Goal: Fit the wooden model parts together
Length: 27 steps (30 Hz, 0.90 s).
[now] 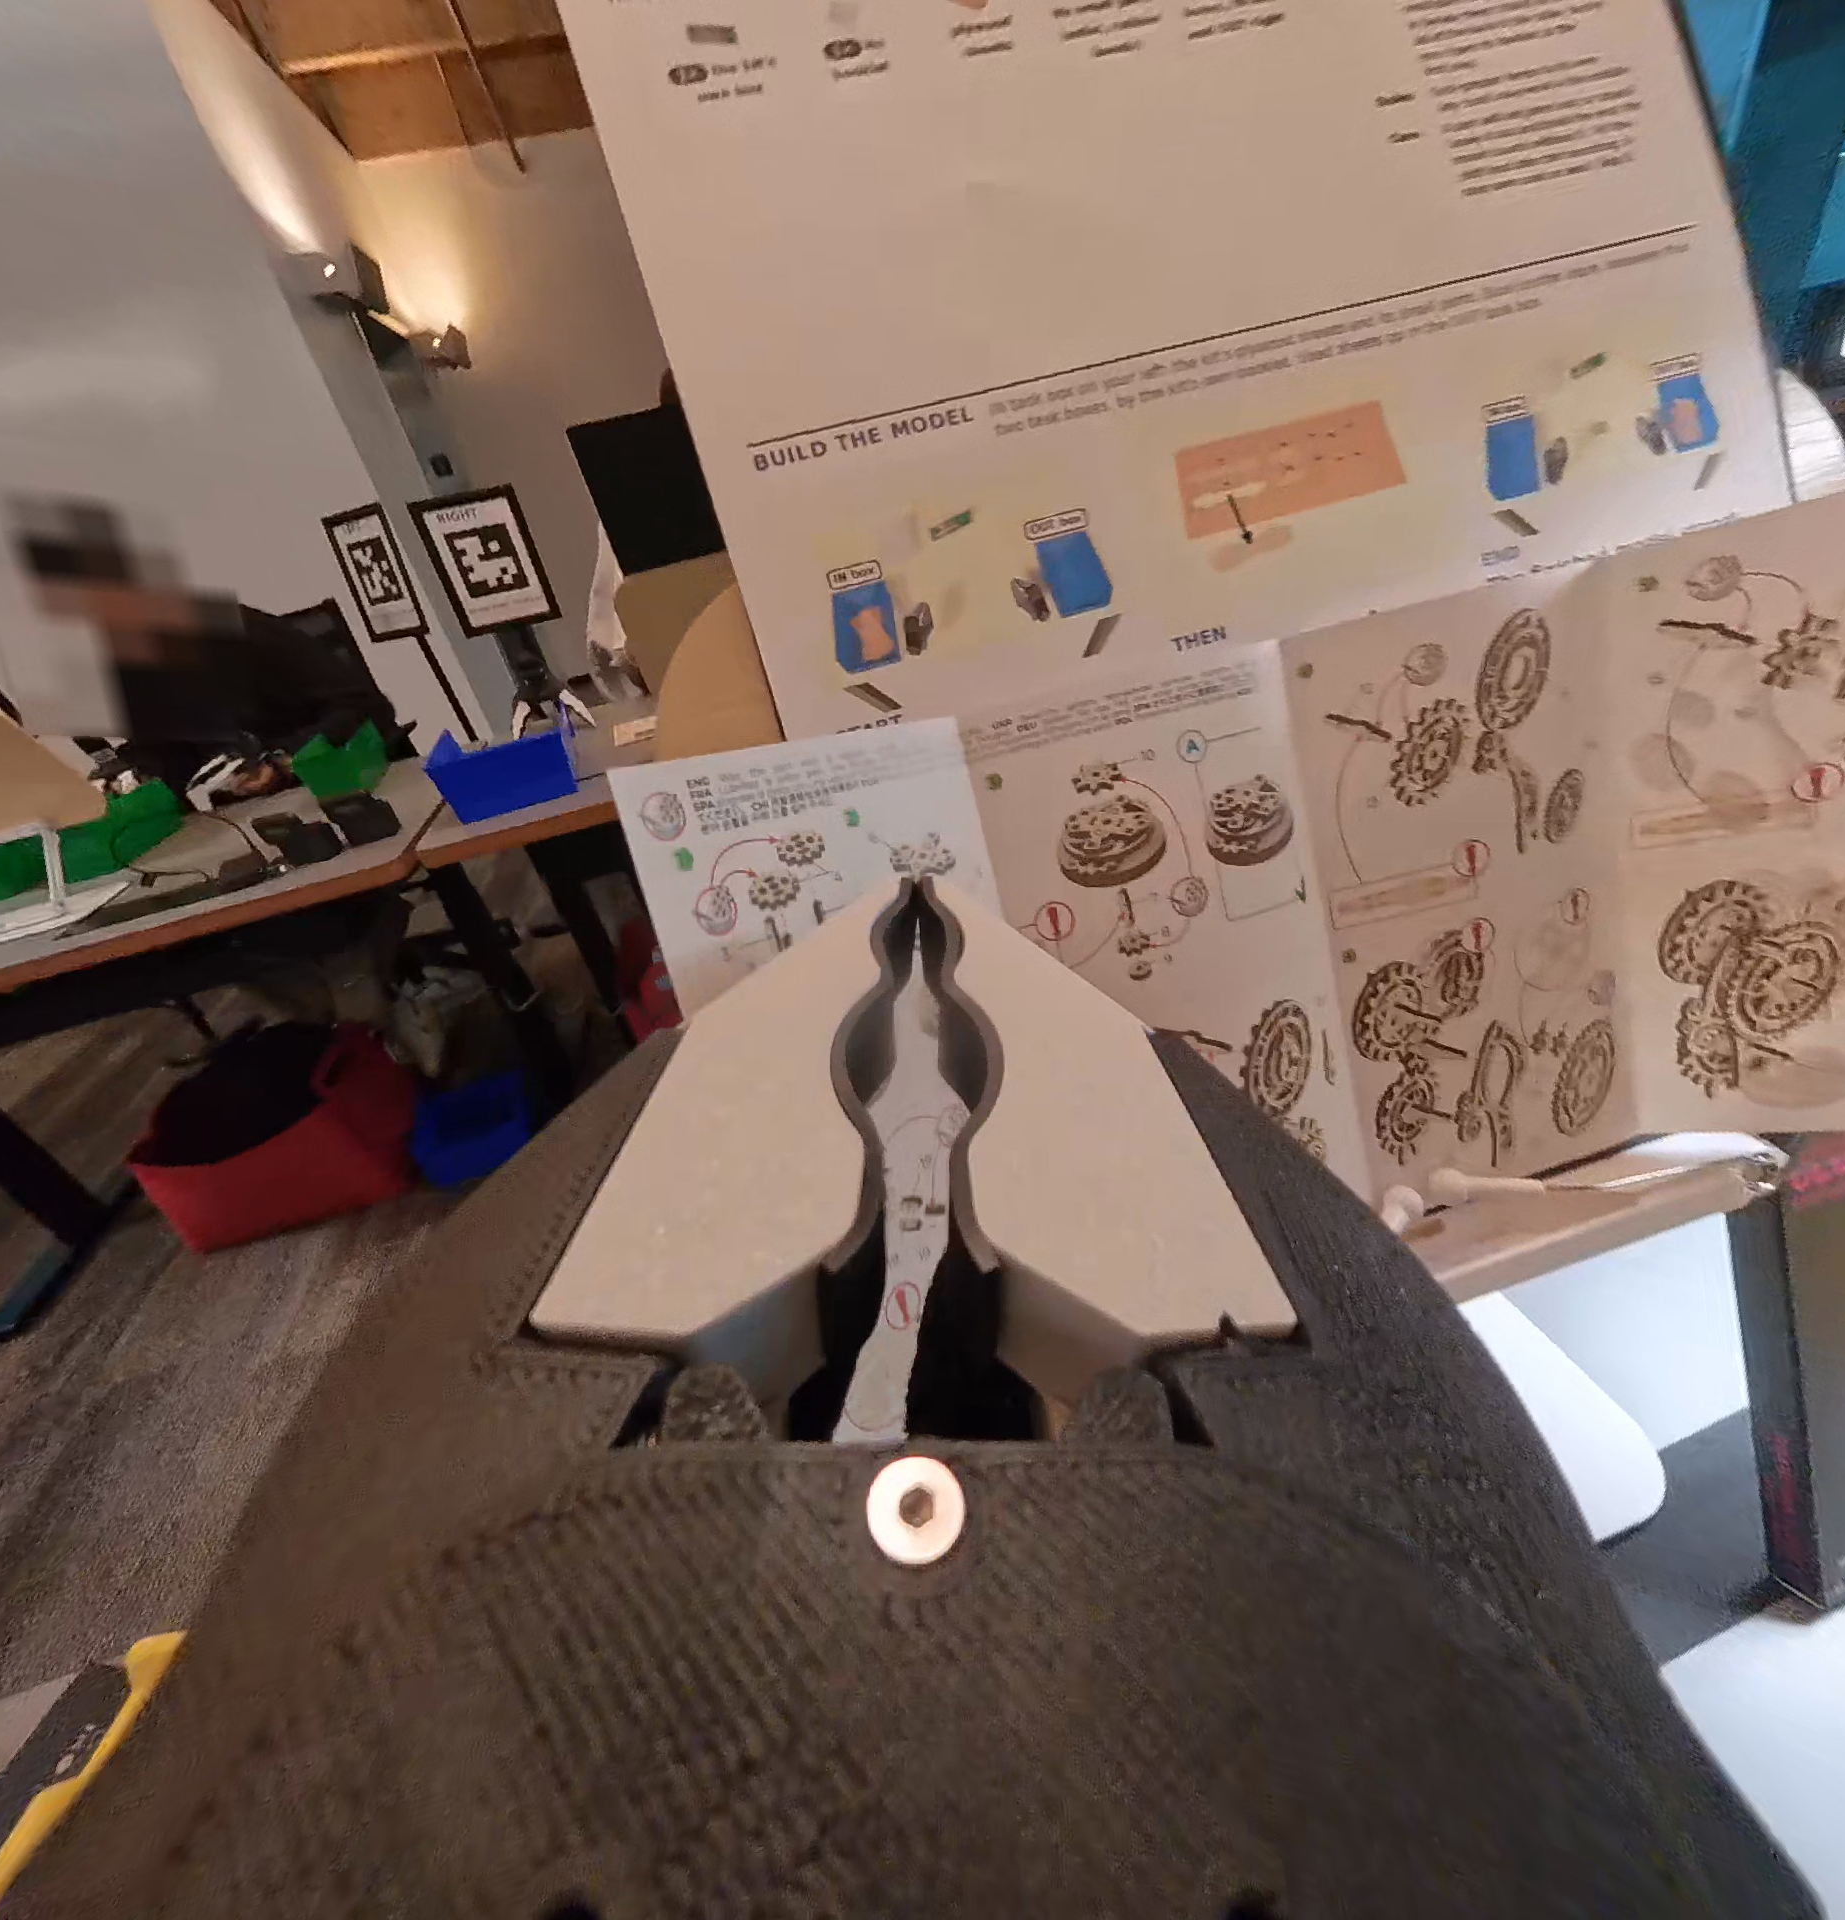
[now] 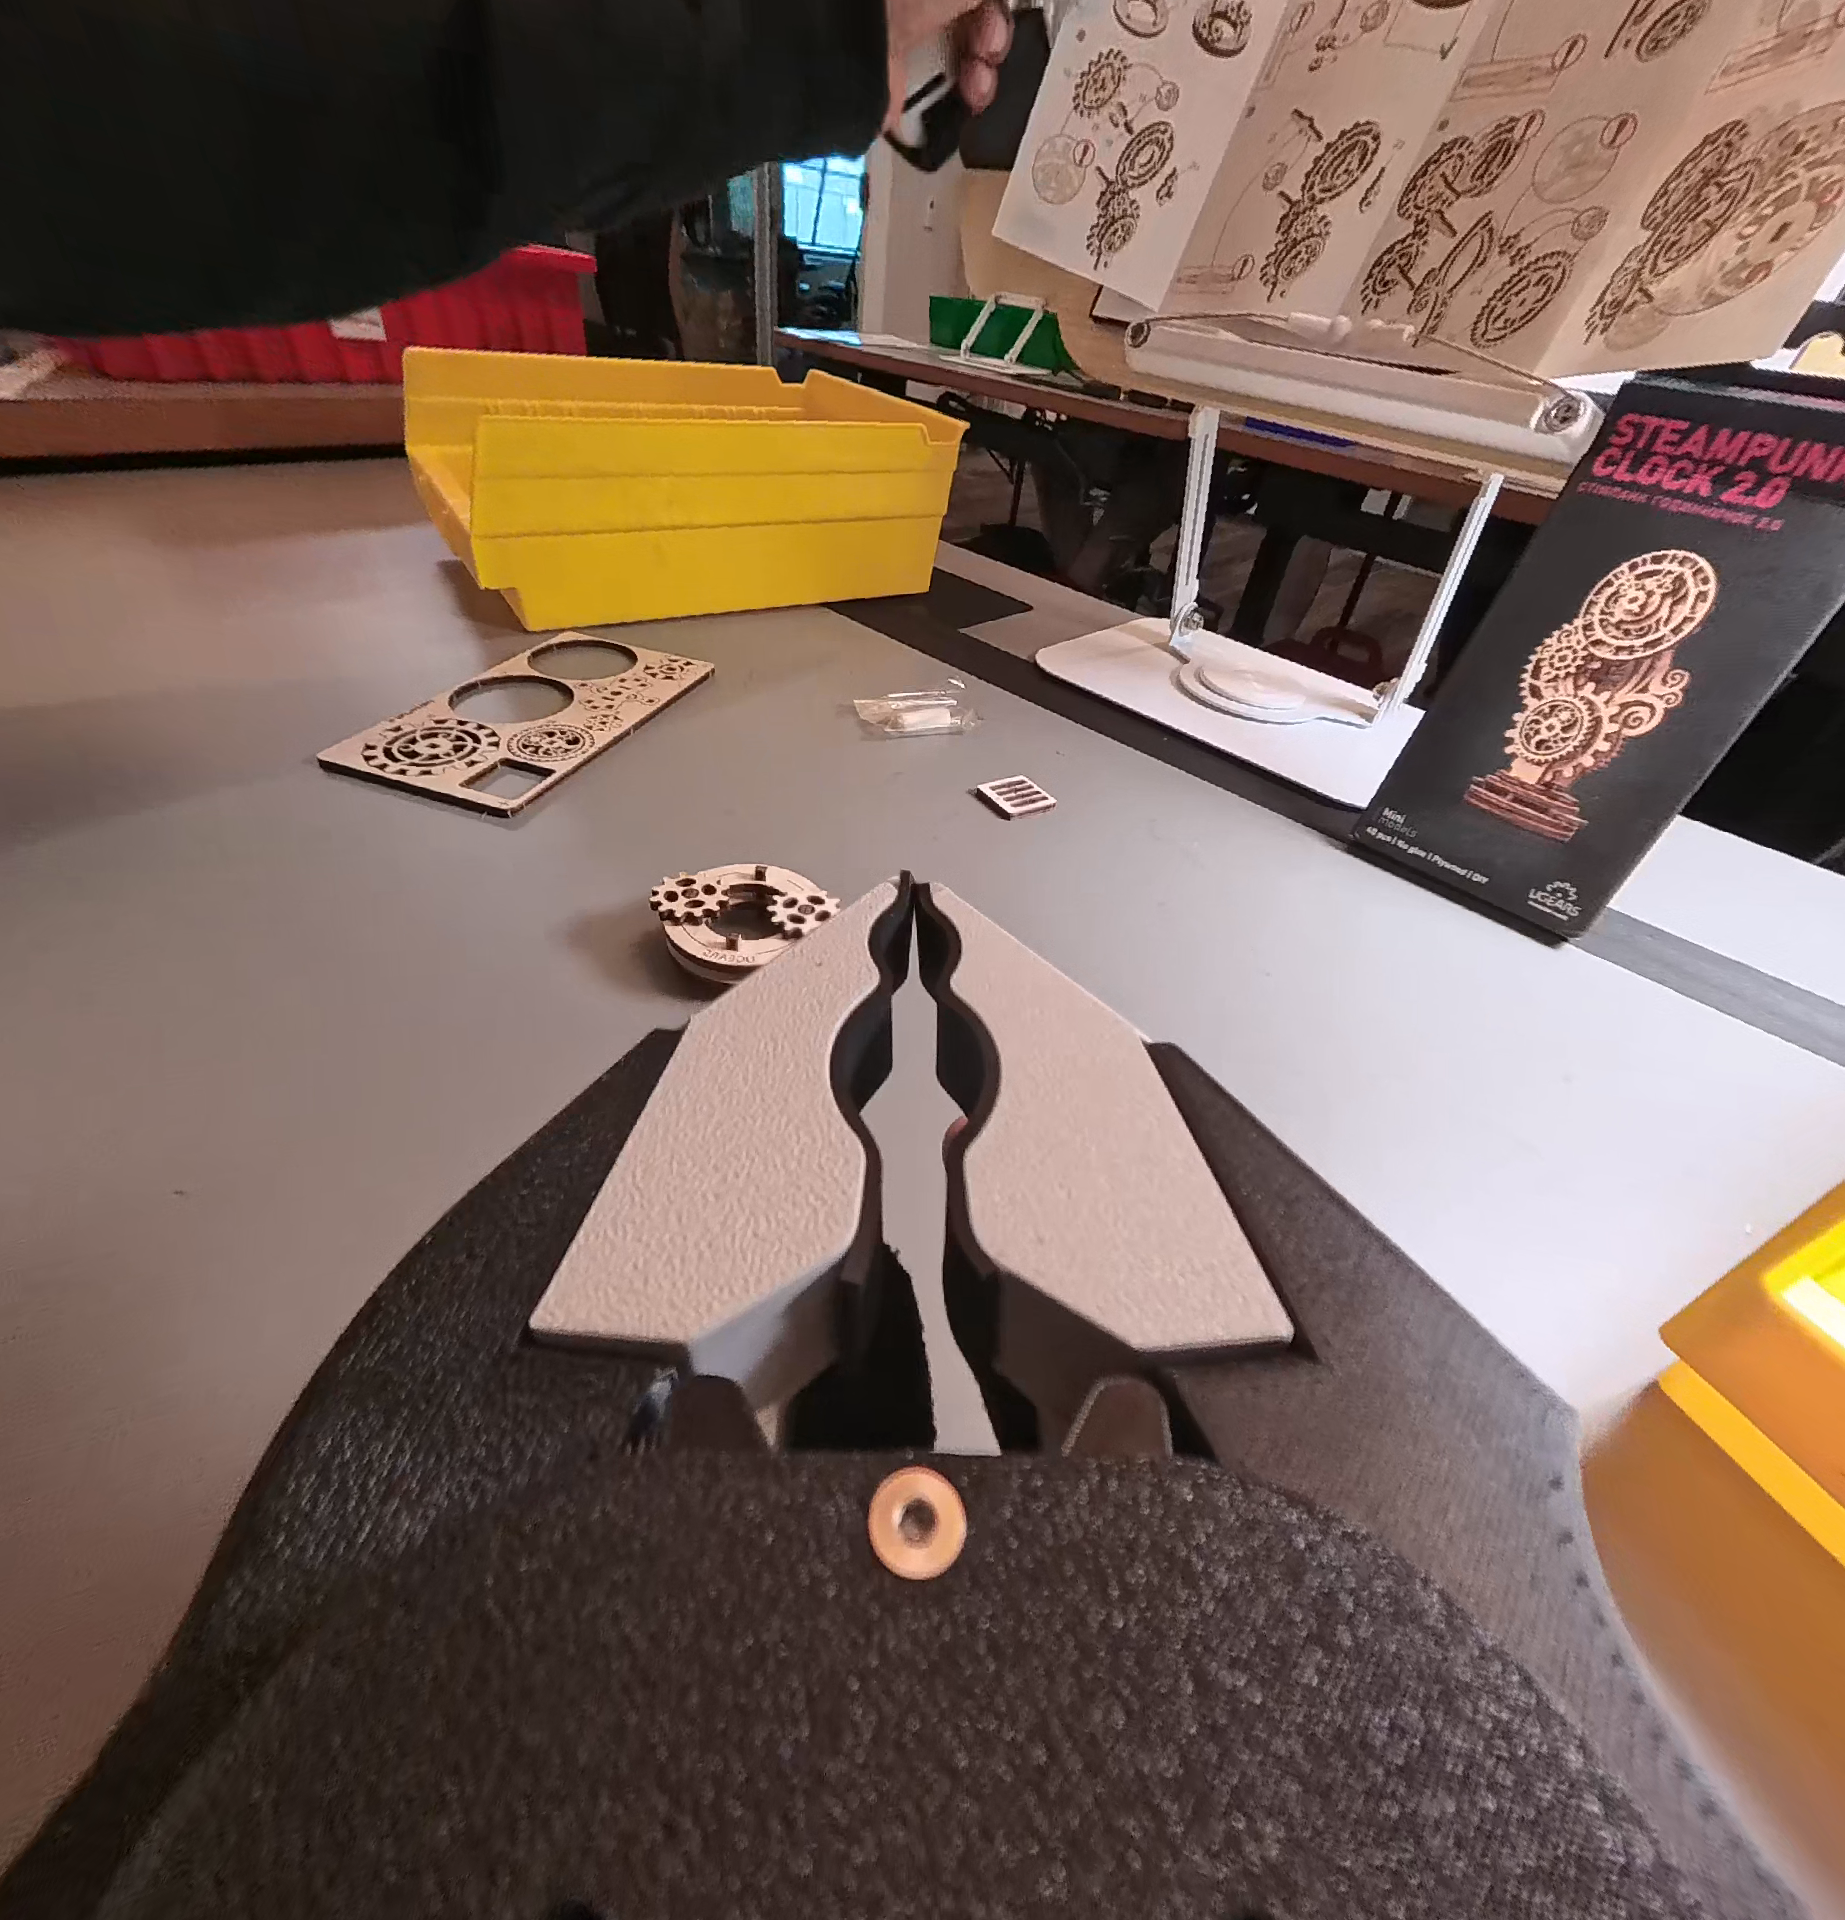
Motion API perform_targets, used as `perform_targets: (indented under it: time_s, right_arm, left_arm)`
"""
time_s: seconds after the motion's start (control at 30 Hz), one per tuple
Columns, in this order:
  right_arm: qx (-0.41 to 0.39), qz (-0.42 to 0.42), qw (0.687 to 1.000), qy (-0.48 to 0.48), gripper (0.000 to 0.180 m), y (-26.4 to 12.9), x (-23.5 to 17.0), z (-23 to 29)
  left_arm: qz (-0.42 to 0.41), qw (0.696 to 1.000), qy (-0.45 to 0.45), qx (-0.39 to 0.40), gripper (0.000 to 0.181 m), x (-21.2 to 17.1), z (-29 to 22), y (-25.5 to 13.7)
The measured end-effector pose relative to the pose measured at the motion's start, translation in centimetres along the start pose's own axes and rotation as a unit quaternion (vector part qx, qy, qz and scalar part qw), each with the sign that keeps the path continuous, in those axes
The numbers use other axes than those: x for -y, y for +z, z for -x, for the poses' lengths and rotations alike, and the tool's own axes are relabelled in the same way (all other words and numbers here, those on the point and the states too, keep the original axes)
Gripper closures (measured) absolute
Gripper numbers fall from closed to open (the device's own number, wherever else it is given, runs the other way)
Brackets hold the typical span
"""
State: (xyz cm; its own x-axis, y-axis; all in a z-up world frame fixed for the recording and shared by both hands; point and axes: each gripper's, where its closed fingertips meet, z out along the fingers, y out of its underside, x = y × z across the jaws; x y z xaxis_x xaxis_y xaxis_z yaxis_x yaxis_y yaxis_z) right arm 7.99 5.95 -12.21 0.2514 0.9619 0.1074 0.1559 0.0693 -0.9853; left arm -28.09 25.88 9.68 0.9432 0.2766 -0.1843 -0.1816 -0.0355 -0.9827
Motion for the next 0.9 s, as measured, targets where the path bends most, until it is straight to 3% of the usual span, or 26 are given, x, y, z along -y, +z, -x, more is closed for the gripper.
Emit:
perform_targets:
  time_s: [0.9]
  right_arm:
    - [0.021, 0.023, 0.999, 0.016, 0.18, 0.4, -0.9, 0.4]
  left_arm:
    - [0.033, 0.999, 0.001, -0.011, 0.181, -0.9, -0.2, 2.2]
